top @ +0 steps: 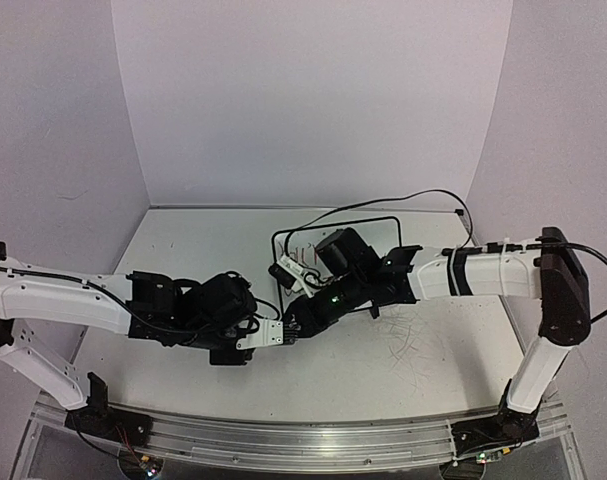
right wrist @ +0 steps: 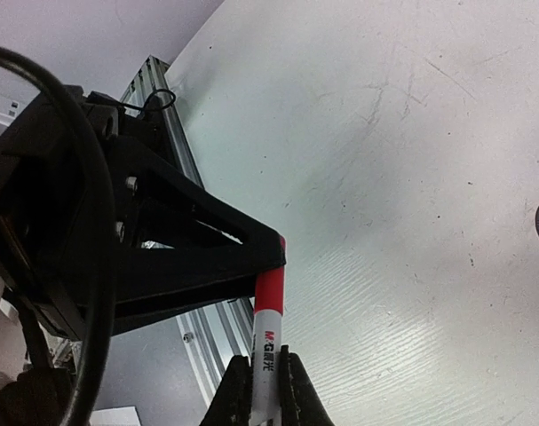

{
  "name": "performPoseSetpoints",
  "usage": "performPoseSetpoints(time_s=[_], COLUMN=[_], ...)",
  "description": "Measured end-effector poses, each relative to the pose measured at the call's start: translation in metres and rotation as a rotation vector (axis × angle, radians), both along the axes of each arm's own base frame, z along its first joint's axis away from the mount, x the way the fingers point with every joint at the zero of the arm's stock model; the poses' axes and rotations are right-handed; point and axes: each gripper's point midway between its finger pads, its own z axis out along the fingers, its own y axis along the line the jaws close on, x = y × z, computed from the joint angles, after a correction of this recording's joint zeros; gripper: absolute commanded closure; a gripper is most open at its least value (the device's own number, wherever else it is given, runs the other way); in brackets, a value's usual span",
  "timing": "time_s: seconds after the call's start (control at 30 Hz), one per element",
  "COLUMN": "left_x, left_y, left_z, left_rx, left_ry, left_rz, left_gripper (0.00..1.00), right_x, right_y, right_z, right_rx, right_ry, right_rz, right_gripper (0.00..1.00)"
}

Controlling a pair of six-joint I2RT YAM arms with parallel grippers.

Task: Write a sentence on the whiteboard
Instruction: Insert the whiteboard marker without the cap into the pen cap, then pass from the right arm to the left

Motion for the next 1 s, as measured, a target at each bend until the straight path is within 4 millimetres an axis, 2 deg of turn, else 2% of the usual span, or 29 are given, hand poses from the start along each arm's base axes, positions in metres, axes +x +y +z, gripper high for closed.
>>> performPoseSetpoints(time_s=[0.13,0.17,0.3,0.37,0.4,0.53,0.7,0.87,1.0], left_x=[0.004,0.005,0.006,0.005,0.004,-0.001,-0.003,-0.003,0.001], left_y=[0.0,0.0,-0.007,-0.02,-0.031,-0.046,-0.047,-0.047,-0.037], left_z=[-0.001,-0.001,0.001,0.015,0.028,0.06,0.062,0.068,0.078], left_rx=[-0.013,-0.018,-0.077,-0.17,-0.241,-0.384,-0.394,-0.407,-0.425], left_ry=[-0.02,-0.022,-0.014,-0.015,-0.019,-0.022,-0.011,-0.002,0.004], left_rz=[0.02,0.024,0.046,0.04,0.03,0.006,-0.001,-0.005,0.018], left_gripper=[0.99,0.96,0.71,0.66,0.65,0.69,0.66,0.51,0.46], right_x=[0.005,0.006,0.007,0.007,0.006,0.004,0.004,0.001,0.001], right_y=[-0.002,-0.003,-0.012,-0.01,-0.008,-0.003,-0.005,-0.013,-0.023], right_z=[-0.003,-0.004,-0.004,0.001,0.003,0.011,0.012,0.004,0.0], right_rx=[0.007,0.013,0.044,0.072,0.085,0.13,0.139,0.124,0.11], right_ry=[0.011,0.007,-0.022,-0.048,-0.058,-0.095,-0.112,-0.104,-0.097], right_rz=[-0.023,-0.024,-0.008,0.008,0.019,0.05,0.059,0.055,0.045], right_gripper=[1.0,1.0,1.0,1.0,1.0,1.0,1.0,1.0,1.0])
